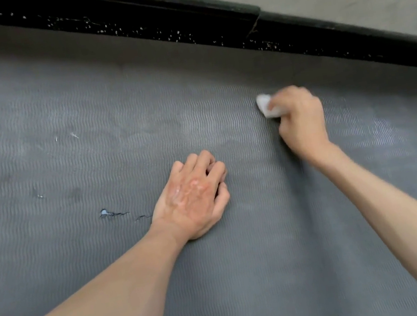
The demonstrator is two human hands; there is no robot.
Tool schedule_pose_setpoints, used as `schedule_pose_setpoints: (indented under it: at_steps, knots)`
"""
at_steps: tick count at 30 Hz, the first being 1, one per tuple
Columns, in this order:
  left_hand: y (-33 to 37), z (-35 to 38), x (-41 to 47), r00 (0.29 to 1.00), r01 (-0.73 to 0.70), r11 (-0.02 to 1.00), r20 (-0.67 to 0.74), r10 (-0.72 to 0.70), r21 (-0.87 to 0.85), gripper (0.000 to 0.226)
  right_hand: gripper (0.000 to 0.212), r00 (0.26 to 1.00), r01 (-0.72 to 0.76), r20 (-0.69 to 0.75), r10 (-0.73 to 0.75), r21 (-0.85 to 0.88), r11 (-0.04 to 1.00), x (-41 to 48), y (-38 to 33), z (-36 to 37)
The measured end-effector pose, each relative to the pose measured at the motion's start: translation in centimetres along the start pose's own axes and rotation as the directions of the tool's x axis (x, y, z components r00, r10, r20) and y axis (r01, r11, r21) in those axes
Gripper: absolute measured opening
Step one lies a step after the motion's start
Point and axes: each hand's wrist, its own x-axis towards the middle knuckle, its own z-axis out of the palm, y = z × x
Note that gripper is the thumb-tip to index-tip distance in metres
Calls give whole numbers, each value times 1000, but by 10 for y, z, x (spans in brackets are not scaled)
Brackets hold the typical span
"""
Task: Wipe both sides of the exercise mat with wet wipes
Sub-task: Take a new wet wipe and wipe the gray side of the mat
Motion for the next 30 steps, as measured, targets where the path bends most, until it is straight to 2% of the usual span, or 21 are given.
schedule_pose_setpoints:
  at_steps: [4,6,10,15,17,21,24,28,30]
  knots:
    - [0,2,-2,1000,-9,1000,-6,9,9,21,34,995,73,65,-79,92,993,-106,-18,-32]
    - [0,2,-2,1000,-22,1000,-9,22,11,21,37,992,73,98,-83,96,993,-103,-15,-33]
    - [0,2,-1,1000,-20,1000,-17,19,-3,21,35,998,-28,58,25,66,997,-76,-15,-24]
    - [-2,4,-2,999,-25,1000,-22,25,-15,21,34,989,-3,147,-12,102,995,-186,-36,-55]
    - [-1,5,-1,999,-32,999,-24,32,-2,23,35,981,-15,192,-14,145,989,-204,-37,-65]
    - [-1,5,-1,998,-37,999,-41,37,-5,24,32,991,-77,115,66,94,993,-172,-31,-51]
    - [-2,4,-1,998,-39,999,-49,39,-6,24,33,993,-79,93,71,86,993,-199,-40,-55]
    - [-1,4,-1,998,-36,999,-42,36,-4,25,37,980,-74,195,36,191,979,-293,-61,-85]
    - [-1,4,-1,998,-40,999,-47,40,-2,25,39,971,-81,239,22,239,968,-309,-63,-93]
